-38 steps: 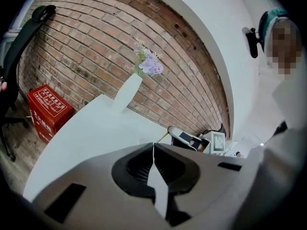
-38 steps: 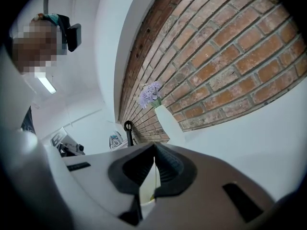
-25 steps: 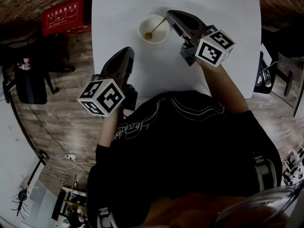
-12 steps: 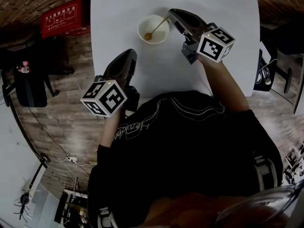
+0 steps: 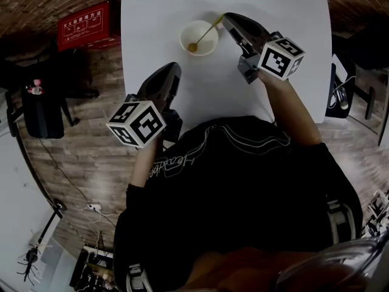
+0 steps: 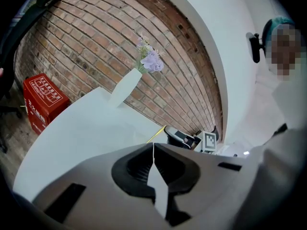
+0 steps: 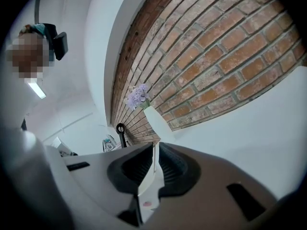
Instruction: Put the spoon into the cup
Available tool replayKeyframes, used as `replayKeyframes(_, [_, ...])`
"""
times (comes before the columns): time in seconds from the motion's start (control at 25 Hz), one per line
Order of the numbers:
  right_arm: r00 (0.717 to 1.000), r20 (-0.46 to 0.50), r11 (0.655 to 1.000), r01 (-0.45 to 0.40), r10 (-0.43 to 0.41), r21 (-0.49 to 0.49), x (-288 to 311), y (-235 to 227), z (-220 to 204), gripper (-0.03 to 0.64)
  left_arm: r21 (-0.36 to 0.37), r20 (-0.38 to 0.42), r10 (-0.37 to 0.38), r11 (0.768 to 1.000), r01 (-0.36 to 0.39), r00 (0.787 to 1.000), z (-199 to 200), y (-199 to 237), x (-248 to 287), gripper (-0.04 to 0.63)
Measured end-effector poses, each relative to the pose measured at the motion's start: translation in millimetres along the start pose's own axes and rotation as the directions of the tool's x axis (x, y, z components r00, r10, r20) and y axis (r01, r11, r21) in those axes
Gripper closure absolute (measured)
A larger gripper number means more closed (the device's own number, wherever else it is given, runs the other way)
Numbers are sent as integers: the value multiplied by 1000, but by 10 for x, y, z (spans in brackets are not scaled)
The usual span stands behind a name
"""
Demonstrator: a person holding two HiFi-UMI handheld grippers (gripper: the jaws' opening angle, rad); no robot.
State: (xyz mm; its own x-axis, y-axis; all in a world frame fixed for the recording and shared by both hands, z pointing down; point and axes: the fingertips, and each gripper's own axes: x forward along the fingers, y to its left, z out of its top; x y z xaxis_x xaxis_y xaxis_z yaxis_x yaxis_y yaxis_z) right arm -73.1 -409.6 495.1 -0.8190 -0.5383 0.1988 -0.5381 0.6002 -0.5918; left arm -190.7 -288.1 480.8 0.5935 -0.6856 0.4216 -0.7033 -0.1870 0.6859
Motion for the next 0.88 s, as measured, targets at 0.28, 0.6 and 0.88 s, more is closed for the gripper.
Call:
replayKeyframes(0.28, [999, 49, 1000, 22, -21, -18, -311, 233, 191, 614, 32, 46, -20, 999, 18, 999, 34, -200, -237, 588])
replayKeyframes(0.6, [993, 88, 994, -75, 82, -83, -691, 1012, 304, 614, 93, 104, -56, 995, 46, 993, 19, -539, -615, 588])
replayKeyframes(0.88, [980, 51, 973, -181, 190, -145, -1007, 1629, 187, 615, 131, 162, -85, 989, 64, 983, -48, -802, -932, 588])
